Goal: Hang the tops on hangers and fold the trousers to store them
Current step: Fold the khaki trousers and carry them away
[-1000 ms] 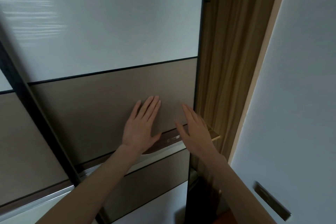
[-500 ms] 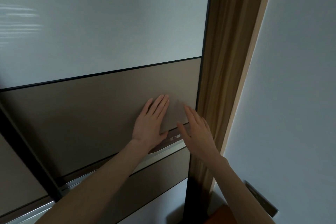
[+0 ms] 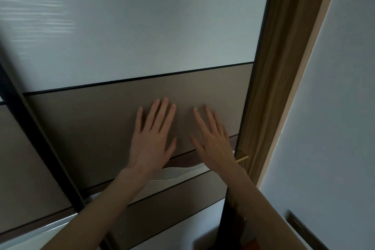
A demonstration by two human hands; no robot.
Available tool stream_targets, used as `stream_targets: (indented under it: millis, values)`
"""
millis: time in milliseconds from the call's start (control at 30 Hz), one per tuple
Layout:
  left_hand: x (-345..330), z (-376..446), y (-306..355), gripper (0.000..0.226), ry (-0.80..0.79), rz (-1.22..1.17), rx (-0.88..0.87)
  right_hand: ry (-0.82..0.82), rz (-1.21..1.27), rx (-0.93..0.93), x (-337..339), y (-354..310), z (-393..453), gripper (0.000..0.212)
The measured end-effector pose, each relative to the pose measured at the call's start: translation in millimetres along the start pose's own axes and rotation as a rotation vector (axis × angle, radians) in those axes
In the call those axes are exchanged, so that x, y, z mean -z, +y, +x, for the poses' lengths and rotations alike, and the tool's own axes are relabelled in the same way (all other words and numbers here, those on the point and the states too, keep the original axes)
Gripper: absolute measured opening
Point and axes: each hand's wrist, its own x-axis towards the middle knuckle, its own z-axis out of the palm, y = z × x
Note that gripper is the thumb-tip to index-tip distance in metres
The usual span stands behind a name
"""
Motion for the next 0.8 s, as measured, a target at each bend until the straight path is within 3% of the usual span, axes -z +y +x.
stream_targets:
  millis: [133,300,800]
  values:
    - [0,-31,-38,0.087,0.047,0.133,0.206,0.037,-0.014,0.062,-21,-21,16,0.079]
    - [-13,-28,-46,0.091,0.056,0.19,0.153,0.097,-0.026,0.059,-35,-12,21,0.082]
    - [-46,27,20,0.104,0.098,0.136,0.045,0.091,0.043,-0.01,-19,55,30,0.084]
